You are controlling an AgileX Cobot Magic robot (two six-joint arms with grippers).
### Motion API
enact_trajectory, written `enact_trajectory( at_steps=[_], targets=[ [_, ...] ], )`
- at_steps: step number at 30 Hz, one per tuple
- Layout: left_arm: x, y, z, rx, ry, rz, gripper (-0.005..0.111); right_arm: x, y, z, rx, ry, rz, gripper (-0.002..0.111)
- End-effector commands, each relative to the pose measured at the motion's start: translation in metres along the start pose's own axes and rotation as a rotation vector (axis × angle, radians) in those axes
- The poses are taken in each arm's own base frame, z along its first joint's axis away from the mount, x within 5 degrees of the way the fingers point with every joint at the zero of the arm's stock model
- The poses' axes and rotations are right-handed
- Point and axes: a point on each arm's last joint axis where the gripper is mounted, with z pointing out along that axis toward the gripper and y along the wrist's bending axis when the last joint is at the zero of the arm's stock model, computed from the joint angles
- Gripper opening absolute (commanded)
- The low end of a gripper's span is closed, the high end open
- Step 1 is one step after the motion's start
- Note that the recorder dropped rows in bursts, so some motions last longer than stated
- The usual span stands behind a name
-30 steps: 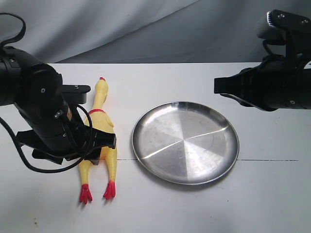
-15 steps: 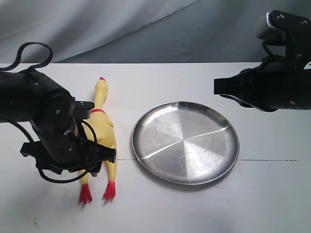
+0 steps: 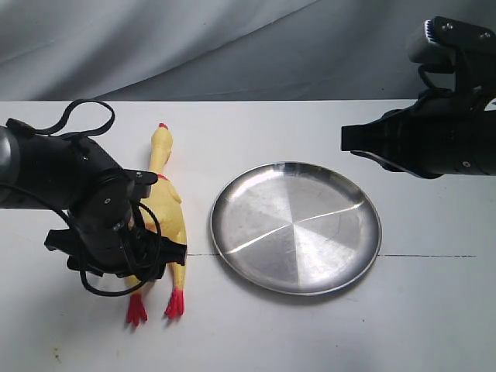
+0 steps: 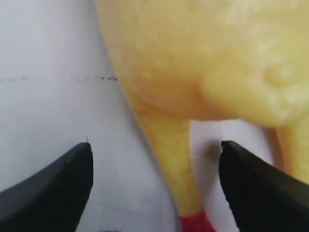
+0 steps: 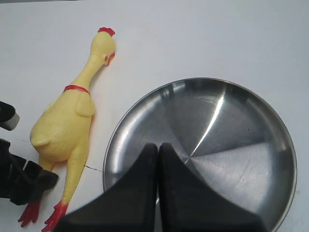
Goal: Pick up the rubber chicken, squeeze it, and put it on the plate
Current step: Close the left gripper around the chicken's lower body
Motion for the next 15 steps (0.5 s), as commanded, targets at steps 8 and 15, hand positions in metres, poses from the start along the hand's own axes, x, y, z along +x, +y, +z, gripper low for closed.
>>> enact_trajectory(
  at_steps=[8, 15],
  targets=[
    [-0.014, 0.024, 0.005, 0.000, -0.032, -0.078, 0.069, -0.001, 0.001, 0.000, -0.002, 0.004, -0.021, 0.000],
    [-0.015, 0.017, 0.005, 0.094, -0.037, -0.060, 0.069, -0.001, 0.001, 0.000, 0.000, 0.003, -0.024, 0.000]
  ],
)
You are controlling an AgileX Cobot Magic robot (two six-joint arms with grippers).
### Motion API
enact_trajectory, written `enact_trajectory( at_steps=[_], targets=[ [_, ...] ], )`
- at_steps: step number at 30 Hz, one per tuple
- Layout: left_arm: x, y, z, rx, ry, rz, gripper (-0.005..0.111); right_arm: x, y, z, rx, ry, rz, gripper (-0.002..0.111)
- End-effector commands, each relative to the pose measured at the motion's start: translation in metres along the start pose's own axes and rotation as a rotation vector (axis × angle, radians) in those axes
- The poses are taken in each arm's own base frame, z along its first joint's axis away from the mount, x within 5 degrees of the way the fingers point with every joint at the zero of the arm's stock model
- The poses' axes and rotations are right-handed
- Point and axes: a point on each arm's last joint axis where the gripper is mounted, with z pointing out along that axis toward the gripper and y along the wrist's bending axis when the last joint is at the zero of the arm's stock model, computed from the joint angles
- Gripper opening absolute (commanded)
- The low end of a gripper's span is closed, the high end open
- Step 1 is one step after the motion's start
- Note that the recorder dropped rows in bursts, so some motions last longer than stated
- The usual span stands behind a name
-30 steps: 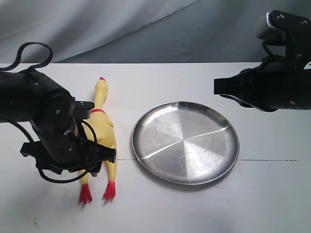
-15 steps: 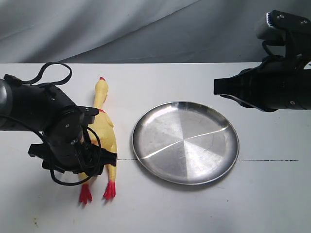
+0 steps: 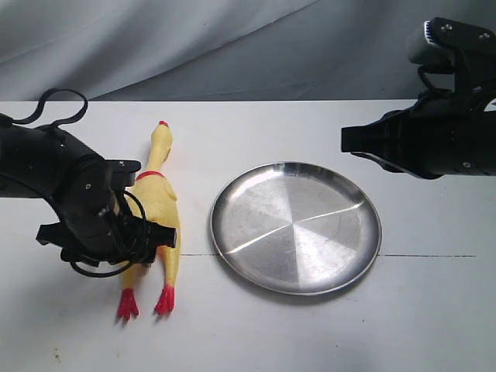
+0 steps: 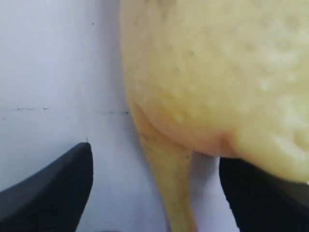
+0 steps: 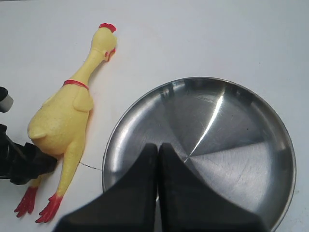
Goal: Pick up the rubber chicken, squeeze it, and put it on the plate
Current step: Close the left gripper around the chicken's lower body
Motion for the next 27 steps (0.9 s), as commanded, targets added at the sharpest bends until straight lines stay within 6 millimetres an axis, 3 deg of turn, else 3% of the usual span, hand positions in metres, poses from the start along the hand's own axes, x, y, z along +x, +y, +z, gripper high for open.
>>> enact_trajectory(
  at_steps=[1, 5, 9, 11, 17, 18, 23, 27],
  targets=[
    [0.000, -0.003, 0.004, 0.037, 0.002, 0.010, 0.069, -0.001, 0.001, 0.000, -0.001, -0.001, -0.018, 0.000],
    [0.006, -0.003, 0.023, 0.003, 0.069, 0.017, 0.069, -0.001, 0.001, 0.000, -0.001, -0.001, -0.018, 0.000],
    [0.006, -0.003, 0.027, 0.001, 0.076, 0.016, 0.066, -0.001, 0.001, 0.000, -0.001, -0.001, -0.018, 0.000],
    [0.007, -0.003, 0.027, -0.001, 0.078, 0.016, 0.056, -0.001, 0.001, 0.000, -0.001, -0.001, -0.018, 0.000],
    [0.010, 0.000, 0.026, -0.030, 0.120, 0.021, -0.001, -0.001, 0.000, 0.000, 0.003, 0.000, -0.029, 0.000],
    [0.011, 0.001, 0.025, -0.037, 0.124, 0.025, 0.000, -0.001, 0.000, 0.000, 0.004, 0.001, -0.034, 0.000],
    [0.007, 0.003, 0.004, -0.026, 0.080, 0.036, 0.000, -0.001, 0.000, 0.000, 0.005, 0.001, -0.036, 0.000],
    [0.001, 0.006, -0.040, 0.030, -0.051, 0.094, 0.000, -0.001, 0.000, 0.000, 0.005, 0.001, -0.036, 0.000]
  ],
)
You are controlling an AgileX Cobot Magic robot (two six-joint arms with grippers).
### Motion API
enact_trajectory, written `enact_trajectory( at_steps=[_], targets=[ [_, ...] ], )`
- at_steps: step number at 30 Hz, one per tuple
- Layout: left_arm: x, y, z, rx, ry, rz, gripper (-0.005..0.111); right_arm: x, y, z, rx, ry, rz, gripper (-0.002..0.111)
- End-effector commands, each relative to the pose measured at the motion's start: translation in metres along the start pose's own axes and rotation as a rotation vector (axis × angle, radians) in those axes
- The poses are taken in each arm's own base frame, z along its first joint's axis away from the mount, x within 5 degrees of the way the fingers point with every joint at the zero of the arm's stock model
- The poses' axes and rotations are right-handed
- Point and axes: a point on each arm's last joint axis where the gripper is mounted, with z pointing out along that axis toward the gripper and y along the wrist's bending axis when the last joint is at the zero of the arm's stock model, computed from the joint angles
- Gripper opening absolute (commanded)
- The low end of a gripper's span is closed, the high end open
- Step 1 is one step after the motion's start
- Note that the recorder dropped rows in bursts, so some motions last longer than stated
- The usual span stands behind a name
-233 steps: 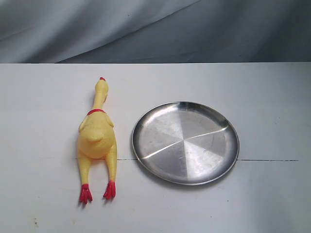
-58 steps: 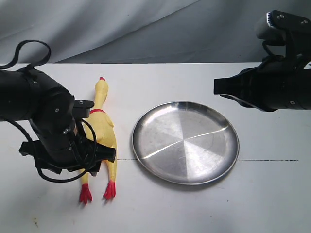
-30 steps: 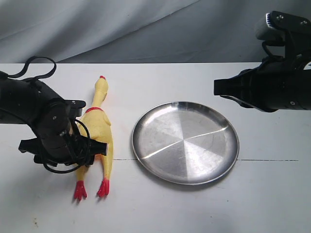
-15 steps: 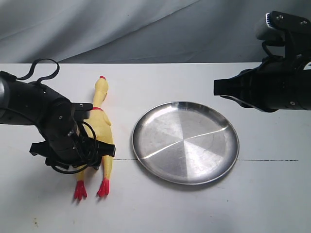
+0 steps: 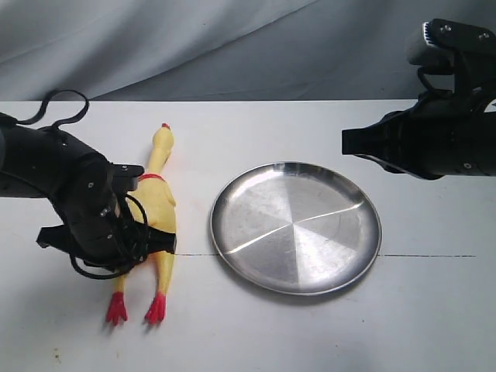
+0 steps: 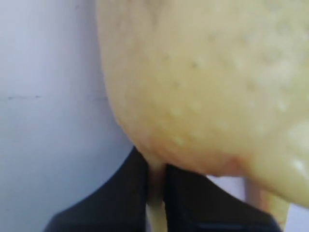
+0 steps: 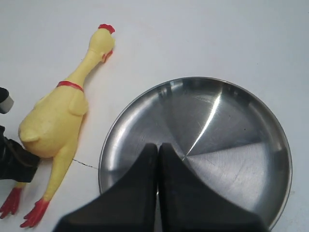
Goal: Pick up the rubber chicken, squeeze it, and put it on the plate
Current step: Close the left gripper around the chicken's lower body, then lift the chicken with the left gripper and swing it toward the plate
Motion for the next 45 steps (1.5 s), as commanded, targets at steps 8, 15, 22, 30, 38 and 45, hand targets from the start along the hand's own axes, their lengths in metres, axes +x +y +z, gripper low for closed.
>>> enact_trajectory(
  at_steps=[8, 15, 22, 30, 38, 45],
  targets=[
    [0.009, 0.021, -0.141, 0.130, -0.429, 0.170, 0.000, -0.001, 0.001, 0.000, -0.001, -0.001, 0.034, 0.000],
    [0.022, 0.024, -0.178, 0.209, -0.560, 0.280, 0.000, -0.001, 0.001, 0.001, -0.005, 0.002, 0.073, 0.000],
    [0.012, 0.005, -0.155, 0.322, -0.518, 0.476, 0.000, 0.011, -0.001, 0.022, -0.025, 0.121, 0.147, 0.000],
    [-0.010, 0.002, -0.133, 0.492, -0.464, 0.528, 0.000, -0.010, 0.015, 0.017, -0.141, 0.140, 0.227, 0.000],
    [-0.031, -0.012, -0.134, 0.591, -0.505, 0.542, 0.000, -0.052, 0.002, 0.006, -0.205, 0.092, 0.339, 0.000],
    [-0.041, -0.020, -0.137, 0.643, -0.502, 0.584, 0.000, -0.068, -0.037, 0.027, -0.427, 0.130, 0.540, 0.000]
  ],
)
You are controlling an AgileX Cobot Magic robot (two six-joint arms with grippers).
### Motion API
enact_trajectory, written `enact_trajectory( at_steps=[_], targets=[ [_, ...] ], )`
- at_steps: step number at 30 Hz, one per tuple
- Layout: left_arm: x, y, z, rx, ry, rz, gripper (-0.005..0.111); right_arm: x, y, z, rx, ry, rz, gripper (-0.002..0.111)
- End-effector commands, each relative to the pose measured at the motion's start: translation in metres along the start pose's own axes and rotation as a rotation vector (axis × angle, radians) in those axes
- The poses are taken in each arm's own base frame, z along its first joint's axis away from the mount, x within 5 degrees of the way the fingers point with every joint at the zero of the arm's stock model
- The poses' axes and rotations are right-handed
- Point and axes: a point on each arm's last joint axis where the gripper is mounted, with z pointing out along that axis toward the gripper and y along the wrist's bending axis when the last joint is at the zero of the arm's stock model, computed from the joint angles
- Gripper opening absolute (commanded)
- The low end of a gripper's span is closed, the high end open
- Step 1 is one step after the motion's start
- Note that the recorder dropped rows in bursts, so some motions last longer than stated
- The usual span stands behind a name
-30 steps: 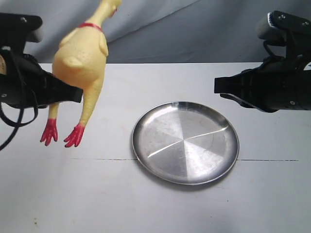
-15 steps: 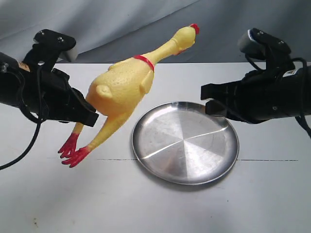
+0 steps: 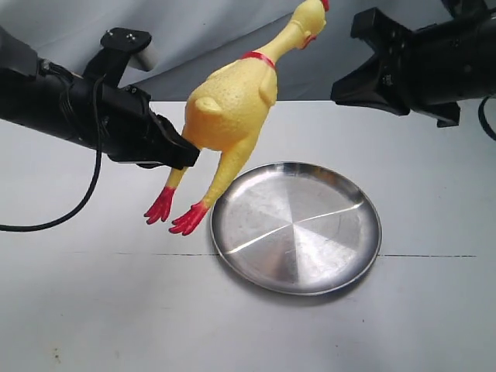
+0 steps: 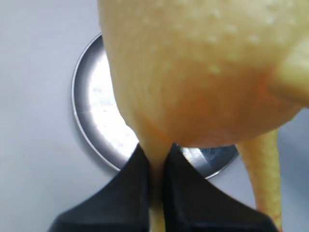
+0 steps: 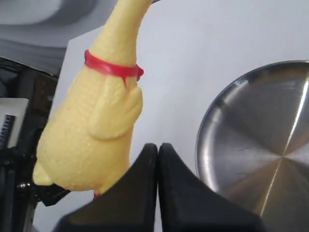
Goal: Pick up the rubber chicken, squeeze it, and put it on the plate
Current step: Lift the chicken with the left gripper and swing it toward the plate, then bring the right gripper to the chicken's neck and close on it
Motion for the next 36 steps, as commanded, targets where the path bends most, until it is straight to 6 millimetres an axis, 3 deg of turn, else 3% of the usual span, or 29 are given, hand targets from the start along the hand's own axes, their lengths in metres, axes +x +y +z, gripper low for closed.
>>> enact_trajectory(
  at_steps=[1, 4, 7, 10, 13, 18, 21, 30, 36],
  targets=[
    [-0.009, 0.000, 0.004, 0.042, -0.032, -0.009, 0.000, -0.014, -0.021, 0.011, -0.240, 0.080, 0.127, 0.000],
    [-0.008, 0.001, 0.008, 0.052, -0.027, -0.005, 0.000, -0.014, -0.033, 0.023, -0.381, 0.157, 0.175, 0.000],
    [-0.008, 0.001, 0.008, 0.053, -0.029, 0.012, 0.000, -0.013, -0.045, 0.036, -0.378, 0.174, 0.194, 0.000],
    [-0.009, 0.001, 0.008, 0.055, -0.031, 0.011, 0.000, -0.012, -0.050, 0.041, -0.381, 0.175, 0.200, 0.010],
    [-0.009, 0.002, 0.008, 0.047, -0.036, 0.010, 0.000, -0.017, -0.047, 0.041, -0.432, 0.122, 0.182, 0.035],
    [-0.009, 0.002, 0.008, 0.047, -0.038, 0.009, 0.000, -0.023, -0.047, 0.044, -0.407, 0.060, 0.247, 0.088],
    [-0.009, 0.002, 0.009, 0.047, -0.036, 0.008, 0.000, -0.019, -0.045, 0.048, -0.384, 0.082, 0.277, 0.105],
    [-0.015, 0.005, 0.032, 0.171, 0.035, 0.032, 0.000, -0.013, -0.039, 0.057, -0.406, 0.125, 0.295, 0.105],
    [-0.027, 0.000, 0.033, 0.207, 0.025, 0.100, 0.000, -0.008, -0.051, 0.071, -0.427, 0.176, 0.347, 0.105]
  ],
)
